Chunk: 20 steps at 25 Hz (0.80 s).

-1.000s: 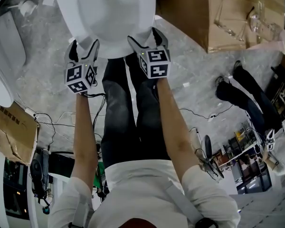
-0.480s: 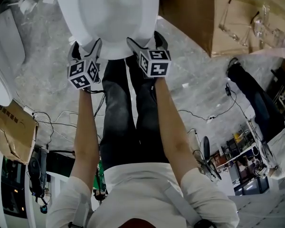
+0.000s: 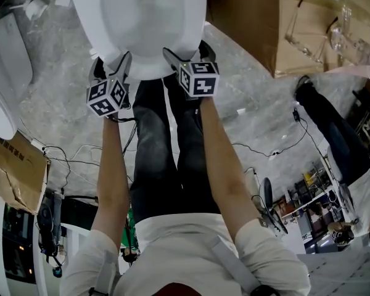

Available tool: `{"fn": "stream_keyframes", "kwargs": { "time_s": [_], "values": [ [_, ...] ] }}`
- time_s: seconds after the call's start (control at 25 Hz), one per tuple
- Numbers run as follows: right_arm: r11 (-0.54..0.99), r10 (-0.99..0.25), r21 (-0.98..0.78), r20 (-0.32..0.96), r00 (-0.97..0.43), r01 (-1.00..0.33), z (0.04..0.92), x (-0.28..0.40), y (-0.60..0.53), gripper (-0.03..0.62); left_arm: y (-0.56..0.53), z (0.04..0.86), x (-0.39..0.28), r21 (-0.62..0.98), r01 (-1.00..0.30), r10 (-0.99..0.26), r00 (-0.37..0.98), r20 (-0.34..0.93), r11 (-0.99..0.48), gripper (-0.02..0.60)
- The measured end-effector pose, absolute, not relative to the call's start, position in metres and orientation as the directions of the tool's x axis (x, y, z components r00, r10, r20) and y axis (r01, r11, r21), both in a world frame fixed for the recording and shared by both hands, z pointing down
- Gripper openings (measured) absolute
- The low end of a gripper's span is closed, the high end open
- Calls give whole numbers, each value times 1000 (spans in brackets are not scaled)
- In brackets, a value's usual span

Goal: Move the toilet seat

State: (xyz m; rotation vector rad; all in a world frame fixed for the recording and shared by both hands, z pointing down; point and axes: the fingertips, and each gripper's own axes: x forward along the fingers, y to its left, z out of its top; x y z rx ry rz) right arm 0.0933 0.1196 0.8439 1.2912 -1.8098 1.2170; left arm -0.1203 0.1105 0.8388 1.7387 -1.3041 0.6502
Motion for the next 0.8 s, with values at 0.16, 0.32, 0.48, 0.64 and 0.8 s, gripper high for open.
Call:
{"fn": "stream_keyframes", "kwargs": {
  "time_s": [0.16, 0.32, 0.48, 0.64, 0.8],
  "values": [
    [65, -419, -347, 841, -341, -936, 842, 93, 117, 499, 111, 838, -120, 310, -946, -508, 312, 803, -92, 411],
    [41, -433, -380, 827, -359, -924, 838, 94, 116, 499, 110, 838, -123, 315, -947, -513, 303, 803, -66, 405],
    [34, -460, -387, 812, -358, -921, 829, 93, 114, 499, 110, 833, -122, 321, -945, -519, 308, 798, -67, 403],
    [15, -469, -412, 802, -370, -911, 823, 93, 113, 499, 108, 823, -119, 321, -944, -537, 308, 785, -72, 400],
    [1, -470, -436, 794, -385, -900, 820, 94, 112, 499, 106, 817, -118, 340, -939, -551, 310, 775, -50, 387]
  ]
}}
